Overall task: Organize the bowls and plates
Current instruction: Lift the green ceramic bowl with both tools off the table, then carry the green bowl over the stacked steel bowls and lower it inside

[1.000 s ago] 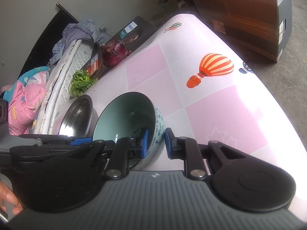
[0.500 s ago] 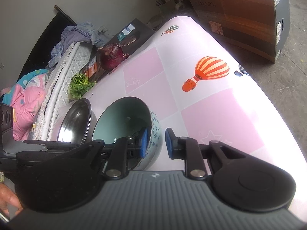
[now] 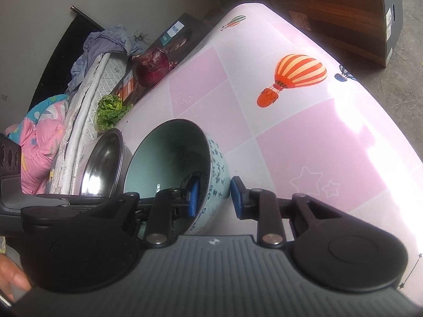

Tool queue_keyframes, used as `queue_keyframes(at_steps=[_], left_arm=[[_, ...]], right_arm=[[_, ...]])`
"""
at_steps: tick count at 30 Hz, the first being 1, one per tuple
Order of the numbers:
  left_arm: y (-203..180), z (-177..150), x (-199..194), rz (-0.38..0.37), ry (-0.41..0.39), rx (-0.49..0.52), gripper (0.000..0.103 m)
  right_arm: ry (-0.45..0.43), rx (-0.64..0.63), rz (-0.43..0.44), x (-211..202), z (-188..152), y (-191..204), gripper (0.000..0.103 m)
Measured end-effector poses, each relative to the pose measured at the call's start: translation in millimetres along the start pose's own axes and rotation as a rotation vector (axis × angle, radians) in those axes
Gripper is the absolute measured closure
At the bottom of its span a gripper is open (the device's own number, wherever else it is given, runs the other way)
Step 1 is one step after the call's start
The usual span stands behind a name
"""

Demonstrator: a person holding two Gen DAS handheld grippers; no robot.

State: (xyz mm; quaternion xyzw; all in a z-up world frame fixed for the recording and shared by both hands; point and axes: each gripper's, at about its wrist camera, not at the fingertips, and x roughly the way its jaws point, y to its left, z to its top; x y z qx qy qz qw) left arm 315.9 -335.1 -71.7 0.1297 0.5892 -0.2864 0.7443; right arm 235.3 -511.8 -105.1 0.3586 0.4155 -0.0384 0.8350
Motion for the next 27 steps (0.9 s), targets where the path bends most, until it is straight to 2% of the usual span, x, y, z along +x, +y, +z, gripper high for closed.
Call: queue_keyframes(at_steps=[13,27], left_arm=[[-6.1,-3.8,-2.6,0.008,-0.001,0.023,0.080],[-12.2,-4.5,-16.7,0.017,-0.040,0.041,0.079]], right_arm=[[-0.033,-0.029,-0.017,-2.5,-2.2,1.5,0.082],[-0.055,-0.053,-0.028,-14.3,1.7,8.6,0.082]])
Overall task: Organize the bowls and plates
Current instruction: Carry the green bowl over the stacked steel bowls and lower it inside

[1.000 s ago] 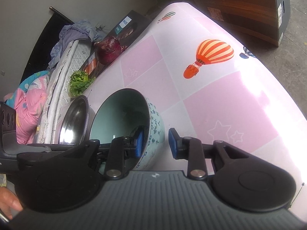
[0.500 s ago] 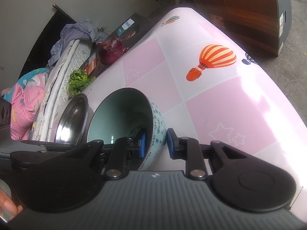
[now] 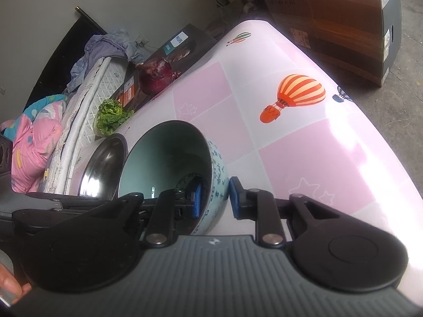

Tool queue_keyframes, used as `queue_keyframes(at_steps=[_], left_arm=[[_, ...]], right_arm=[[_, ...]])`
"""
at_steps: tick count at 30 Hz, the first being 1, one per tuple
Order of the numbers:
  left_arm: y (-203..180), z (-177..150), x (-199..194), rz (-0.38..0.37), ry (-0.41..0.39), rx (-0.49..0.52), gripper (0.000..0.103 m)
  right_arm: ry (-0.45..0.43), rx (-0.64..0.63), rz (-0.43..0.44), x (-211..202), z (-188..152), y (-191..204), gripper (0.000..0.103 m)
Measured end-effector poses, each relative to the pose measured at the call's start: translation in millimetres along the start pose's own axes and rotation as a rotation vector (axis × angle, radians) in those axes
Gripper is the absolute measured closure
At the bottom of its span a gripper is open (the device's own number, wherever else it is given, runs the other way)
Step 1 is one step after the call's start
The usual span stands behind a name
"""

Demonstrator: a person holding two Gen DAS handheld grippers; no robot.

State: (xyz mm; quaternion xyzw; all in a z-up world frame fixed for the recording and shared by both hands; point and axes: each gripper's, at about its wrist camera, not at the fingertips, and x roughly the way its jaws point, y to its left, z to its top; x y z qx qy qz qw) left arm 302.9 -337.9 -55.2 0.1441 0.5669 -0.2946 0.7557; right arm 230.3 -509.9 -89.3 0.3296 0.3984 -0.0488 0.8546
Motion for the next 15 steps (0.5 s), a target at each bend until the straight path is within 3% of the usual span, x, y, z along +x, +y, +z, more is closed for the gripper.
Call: queue_keyframes(at_steps=[15], left_arm=[[-2.5,1.4,-18.1,0.006,-0.027,0.013,0.079]], right_arm=[[-0.003,0.010,-0.003,-11.4,6.6,5.4,0.084]])
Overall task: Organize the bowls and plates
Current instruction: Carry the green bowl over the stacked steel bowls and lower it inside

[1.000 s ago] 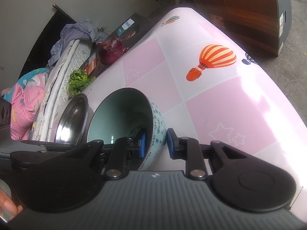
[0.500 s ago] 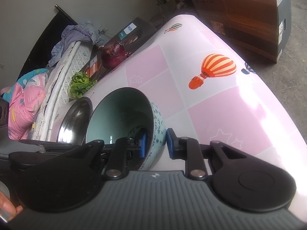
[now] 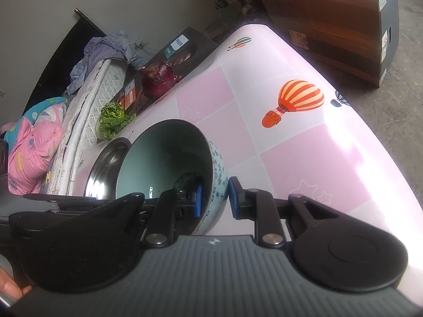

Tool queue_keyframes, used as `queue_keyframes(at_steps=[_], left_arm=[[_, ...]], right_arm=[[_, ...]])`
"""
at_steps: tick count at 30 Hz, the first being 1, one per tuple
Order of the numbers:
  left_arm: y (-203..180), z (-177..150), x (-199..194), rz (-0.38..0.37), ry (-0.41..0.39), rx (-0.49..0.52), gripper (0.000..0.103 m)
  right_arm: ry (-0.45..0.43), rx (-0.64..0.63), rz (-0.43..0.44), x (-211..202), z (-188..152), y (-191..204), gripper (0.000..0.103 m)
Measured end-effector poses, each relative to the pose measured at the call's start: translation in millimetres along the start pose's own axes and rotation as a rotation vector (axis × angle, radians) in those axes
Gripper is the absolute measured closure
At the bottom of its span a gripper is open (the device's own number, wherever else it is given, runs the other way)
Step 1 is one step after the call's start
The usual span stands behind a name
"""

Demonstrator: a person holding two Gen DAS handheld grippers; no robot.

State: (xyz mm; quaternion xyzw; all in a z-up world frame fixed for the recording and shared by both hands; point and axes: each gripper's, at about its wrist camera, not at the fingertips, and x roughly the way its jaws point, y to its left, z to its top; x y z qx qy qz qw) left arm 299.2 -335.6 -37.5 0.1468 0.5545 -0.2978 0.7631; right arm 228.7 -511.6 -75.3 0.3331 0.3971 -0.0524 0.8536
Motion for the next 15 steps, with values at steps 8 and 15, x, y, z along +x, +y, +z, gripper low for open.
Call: queue_keyframes(at_steps=[8,15], left_arm=[[9.9,-0.4,-30.0,0.007,-0.026,-0.017,0.079],[43.5,-2.8,-74.2,0.035,-0.081,-0.055,0.079]], right_arm=[[-0.020,-0.012,0.022,-16.3,6.6,20.5,0.084],[-0.021,-0.039,0.075,-24.1,17.1,68.4,0.084]])
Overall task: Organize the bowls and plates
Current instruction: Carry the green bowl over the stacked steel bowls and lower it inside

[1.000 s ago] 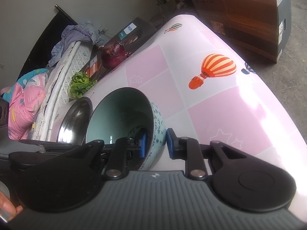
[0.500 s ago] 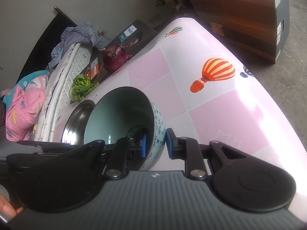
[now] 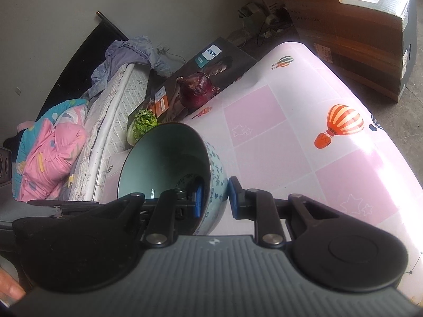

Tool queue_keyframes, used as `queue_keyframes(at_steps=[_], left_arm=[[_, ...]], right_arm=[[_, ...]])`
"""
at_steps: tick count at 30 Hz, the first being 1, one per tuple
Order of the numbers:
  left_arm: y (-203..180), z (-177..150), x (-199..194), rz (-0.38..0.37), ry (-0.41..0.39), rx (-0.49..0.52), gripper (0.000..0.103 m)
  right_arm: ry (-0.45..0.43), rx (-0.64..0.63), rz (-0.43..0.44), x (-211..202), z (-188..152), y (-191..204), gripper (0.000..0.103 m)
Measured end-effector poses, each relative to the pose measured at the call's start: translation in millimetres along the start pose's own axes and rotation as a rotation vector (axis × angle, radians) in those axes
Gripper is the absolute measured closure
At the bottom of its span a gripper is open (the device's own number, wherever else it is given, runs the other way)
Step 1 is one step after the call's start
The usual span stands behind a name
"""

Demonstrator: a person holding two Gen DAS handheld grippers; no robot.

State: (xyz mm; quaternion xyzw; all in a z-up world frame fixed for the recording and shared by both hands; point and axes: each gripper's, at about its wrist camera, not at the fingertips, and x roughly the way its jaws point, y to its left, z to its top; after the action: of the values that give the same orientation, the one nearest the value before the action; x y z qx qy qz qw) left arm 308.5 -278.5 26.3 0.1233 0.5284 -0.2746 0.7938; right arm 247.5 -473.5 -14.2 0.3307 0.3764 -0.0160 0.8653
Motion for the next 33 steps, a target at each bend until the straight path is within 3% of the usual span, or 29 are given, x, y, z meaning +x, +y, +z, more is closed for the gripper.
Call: queue_keyframes(at_steps=[6,12,22,29,31,33], left_arm=[[47.4,-1.1,-17.2,0.040,-0.024,-0.056,0.079],[95.9,-7.7,1.3,0.081,0.014,-0.120,0.078],[126.6,-16.8,56.8,0.043,0.096,-0.179,0.077],[133.4,-17.0,53.5,0.048,0.078,-0.170,0.076],[134.0,-16.0,43.1,0.064,0.044,-0.160,0.069],[137.2,-16.1,33.2,0.056,0.025,-0.169,0.050]], right_arm=[[0.035,-0.042,0.055,26.1,7.3,50.1,0.084],[0.107,-0.076,0.078,74.3,1.9,83.5,0.084],[0.203,-0.099,-0.011,146.2,-11.8,78.7,0.084],[0.191,-0.142,-0.030,156.2,-12.0,80.7,0.080],[0.186,-0.145,-0.037,155.9,-10.1,82.8,0.079],[0.178,-0.157,-0.048,154.9,-9.3,85.9,0.077]])
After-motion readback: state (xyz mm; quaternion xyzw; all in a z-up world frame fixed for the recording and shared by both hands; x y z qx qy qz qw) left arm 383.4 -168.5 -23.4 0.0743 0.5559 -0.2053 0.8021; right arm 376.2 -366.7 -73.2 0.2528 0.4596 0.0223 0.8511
